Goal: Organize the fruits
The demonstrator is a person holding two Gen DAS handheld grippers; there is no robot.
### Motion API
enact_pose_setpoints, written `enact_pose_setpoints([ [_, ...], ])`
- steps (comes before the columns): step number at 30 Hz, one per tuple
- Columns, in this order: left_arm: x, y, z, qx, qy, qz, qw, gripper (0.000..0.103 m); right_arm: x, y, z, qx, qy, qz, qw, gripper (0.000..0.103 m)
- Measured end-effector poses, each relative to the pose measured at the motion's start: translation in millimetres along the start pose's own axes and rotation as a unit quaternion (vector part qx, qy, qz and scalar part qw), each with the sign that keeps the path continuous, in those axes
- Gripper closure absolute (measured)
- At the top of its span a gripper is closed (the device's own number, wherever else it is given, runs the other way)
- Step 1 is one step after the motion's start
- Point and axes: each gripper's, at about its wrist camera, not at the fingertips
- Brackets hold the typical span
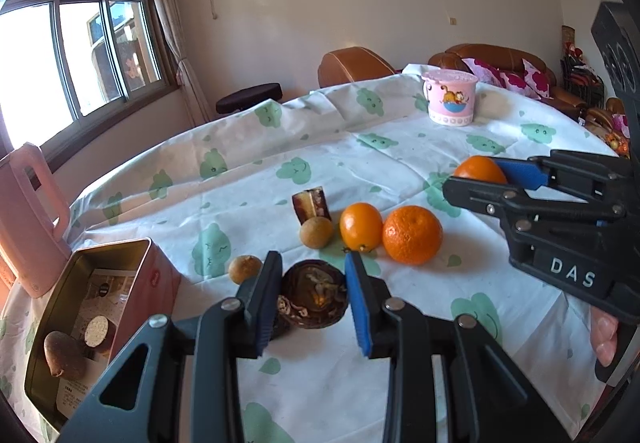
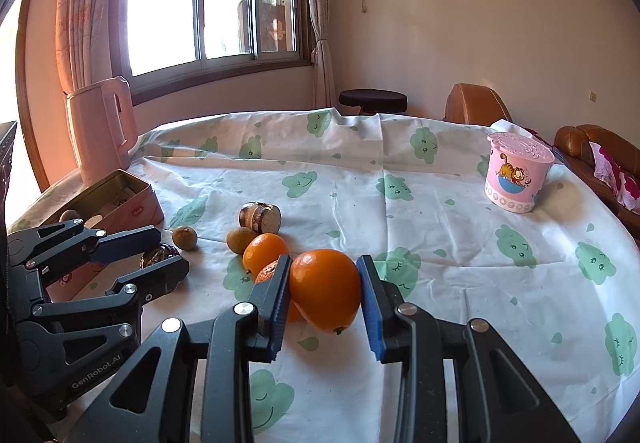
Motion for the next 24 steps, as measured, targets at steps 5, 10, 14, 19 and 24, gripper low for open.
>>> enact_pose_setpoints([
  [5,1,4,5,0.000,0.014,-0.010,0.9998,0.069,1,4,1,-0.002,0.002,-0.010,1.000,0.069],
  [10,4,7,11,0.006,0.029,-0.021,0.9993,0.069,2,6,1,-0.003,0.004,-0.017,1.000,0.069],
  [14,5,10,15,0.011,0.040,-0.028,0.9988,0.069,2,8,1,-0.003,0.005,-0.022,1.000,0.069],
  [19,7,13,20,0.015,0.051,-0.038,0.9978,0.069,3,12,2,-0.001,0.006,-0.032,0.999,0.069],
  [24,9,15,26,0.018,0.065,-0.045,0.9967,0.069,5,15,4,0.000,0.012,-0.043,0.999,0.069],
])
Point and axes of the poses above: each gripper's, at about its wrist camera, not at the fingertips, and y roughly against the way its jaws point, z to its left, x to its underside, and after that the axes turned 15 degrees about z, right-handed
